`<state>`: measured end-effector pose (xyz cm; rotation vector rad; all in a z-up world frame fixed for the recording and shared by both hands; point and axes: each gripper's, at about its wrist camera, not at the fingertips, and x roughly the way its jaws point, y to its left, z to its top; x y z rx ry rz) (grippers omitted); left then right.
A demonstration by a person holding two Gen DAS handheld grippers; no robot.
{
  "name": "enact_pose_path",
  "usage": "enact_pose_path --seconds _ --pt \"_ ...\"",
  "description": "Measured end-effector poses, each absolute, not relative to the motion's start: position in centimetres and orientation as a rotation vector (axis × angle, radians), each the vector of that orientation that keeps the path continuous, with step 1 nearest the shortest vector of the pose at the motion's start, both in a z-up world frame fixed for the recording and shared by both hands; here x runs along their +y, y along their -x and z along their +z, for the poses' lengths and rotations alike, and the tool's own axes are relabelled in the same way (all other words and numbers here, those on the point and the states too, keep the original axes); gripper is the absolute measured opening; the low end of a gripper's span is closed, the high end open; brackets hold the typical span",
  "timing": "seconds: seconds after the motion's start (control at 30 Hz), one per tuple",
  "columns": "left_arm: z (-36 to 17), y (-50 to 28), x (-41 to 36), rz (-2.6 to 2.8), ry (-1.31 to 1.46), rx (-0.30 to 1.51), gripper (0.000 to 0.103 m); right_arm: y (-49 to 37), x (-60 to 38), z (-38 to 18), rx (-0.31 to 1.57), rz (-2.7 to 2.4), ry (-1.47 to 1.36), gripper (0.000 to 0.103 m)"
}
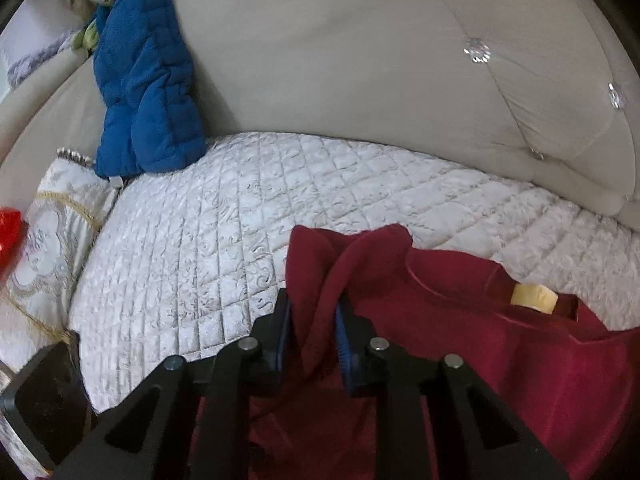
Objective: Fold small clothes
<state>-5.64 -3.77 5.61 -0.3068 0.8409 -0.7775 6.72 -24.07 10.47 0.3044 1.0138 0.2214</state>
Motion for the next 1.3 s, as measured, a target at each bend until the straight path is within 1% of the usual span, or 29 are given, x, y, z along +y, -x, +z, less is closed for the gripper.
enact_pose_path --seconds 0.03,0.07,0.1,0.13,0.17,0.2,0.23,0.27,0.53,0.6,0.67,0.7,0.77,0.83,0.97,1.03,1.2,1.3 --pt "5.9 5.8 -3.9 -0.783 0.301 0.826 0.004 -6.8 -24.4 10.5 1.024 0.223 -0.328 0.035" --pt "6.1 5.8 -4.2 -0.784 0.296 0.820 0.004 -6.8 -24.6 10.5 1.028 0.224 -0.346 0.049" --pt "6.3 5.8 -4.2 -0.785 0.292 0.819 0.004 -6.8 -24.7 10.6 1.028 0.227 -0.360 0.055" --pt "6.3 5.8 -4.4 -0.783 0.288 0.819 0.004 -6.9 -24.6 10.6 1.028 0.230 -0.364 0.065" --pt "6.3 5.9 -4.5 -0.781 0.288 0.821 0.004 -6.9 -24.4 10.6 1.032 0.233 -0.361 0.071" --pt "6.5 6.0 -4.4 -0.781 0.290 0.823 0.004 -7.1 -24.1 10.6 1.039 0.229 -0.350 0.073" --pt "6.4 6.0 -4.1 -0.782 0.293 0.825 0.004 -7.3 -23.8 10.4 1.049 0.219 -0.335 0.079" --pt "6.5 5.9 -4.2 -0.781 0.293 0.826 0.003 -7.6 -23.4 10.3 1.064 0.203 -0.314 0.083" --pt "6.5 6.0 -4.0 -0.773 0.282 0.834 0.003 -9.5 -20.6 8.0 1.164 0.129 -0.193 0.083" --pt "6.6 6.0 -4.1 -0.768 0.280 0.839 0.003 -9.6 -20.4 7.3 1.174 0.087 -0.149 0.080" --pt "6.5 6.0 -3.8 -0.768 0.282 0.844 0.004 -9.2 -20.5 7.5 1.139 0.070 -0.132 0.062" --pt "6.4 6.0 -3.5 -0.769 0.283 0.844 0.004 -9.0 -20.7 7.6 1.128 0.074 -0.129 0.057" --pt "6.3 6.0 -3.6 -0.768 0.282 0.848 0.004 -8.6 -20.7 7.8 1.119 0.094 -0.114 0.041" --pt "6.3 6.0 -3.7 -0.766 0.274 0.848 0.004 -8.2 -20.6 8.1 1.110 0.102 -0.087 0.037" --pt "6.2 6.0 -3.8 -0.759 0.262 0.849 0.006 -7.9 -21.2 8.5 1.103 0.112 -0.109 0.036" --pt "6.1 5.9 -3.9 -0.750 0.256 0.854 0.011 -7.8 -21.4 8.6 1.098 0.111 -0.124 0.036" --pt "5.7 5.6 -4.0 -0.729 0.252 0.873 0.021 -7.8 -21.5 8.6 1.095 0.115 -0.141 0.036" --pt "5.5 5.5 -4.1 -0.711 0.246 0.872 0.030 -7.8 -21.5 8.6 1.091 0.117 -0.144 0.036"
